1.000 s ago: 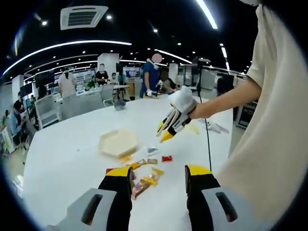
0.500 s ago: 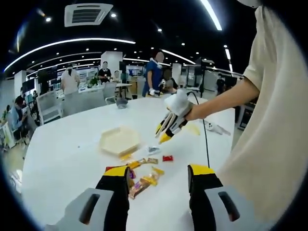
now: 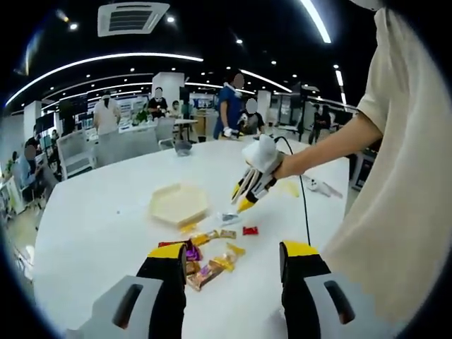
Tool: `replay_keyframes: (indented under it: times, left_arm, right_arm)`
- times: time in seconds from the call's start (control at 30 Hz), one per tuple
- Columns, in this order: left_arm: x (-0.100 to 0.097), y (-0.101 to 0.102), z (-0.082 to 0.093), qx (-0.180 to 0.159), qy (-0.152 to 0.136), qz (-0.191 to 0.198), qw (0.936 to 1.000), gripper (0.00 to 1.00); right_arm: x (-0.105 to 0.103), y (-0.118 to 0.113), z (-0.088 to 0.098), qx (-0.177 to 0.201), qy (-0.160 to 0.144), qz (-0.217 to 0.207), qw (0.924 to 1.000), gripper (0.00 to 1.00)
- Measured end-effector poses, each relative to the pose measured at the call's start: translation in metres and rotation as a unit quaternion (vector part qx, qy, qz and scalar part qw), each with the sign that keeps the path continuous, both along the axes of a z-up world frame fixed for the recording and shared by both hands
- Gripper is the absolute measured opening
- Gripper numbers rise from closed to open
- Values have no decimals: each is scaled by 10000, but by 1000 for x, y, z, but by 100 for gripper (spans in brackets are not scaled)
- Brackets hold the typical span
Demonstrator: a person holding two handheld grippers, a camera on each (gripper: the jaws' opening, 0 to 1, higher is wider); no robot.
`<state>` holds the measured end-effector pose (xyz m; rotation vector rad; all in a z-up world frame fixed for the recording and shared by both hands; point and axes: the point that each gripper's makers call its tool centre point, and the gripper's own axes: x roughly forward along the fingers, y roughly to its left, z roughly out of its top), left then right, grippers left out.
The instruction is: Place the target food into the container with the food tongs after gripping and lifting it, then release it inside without dropping or visibly crushing the food.
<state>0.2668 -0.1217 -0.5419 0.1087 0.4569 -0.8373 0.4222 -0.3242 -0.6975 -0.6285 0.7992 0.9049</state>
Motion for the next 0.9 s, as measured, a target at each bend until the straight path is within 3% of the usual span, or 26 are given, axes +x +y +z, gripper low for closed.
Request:
replay_keyframes:
  times: [0.9]
  left_arm:
    - [7,9,-3,-11,141,196,9997,50]
  right_arm:
    - [6,5,-34,-287,357,185,9988,28]
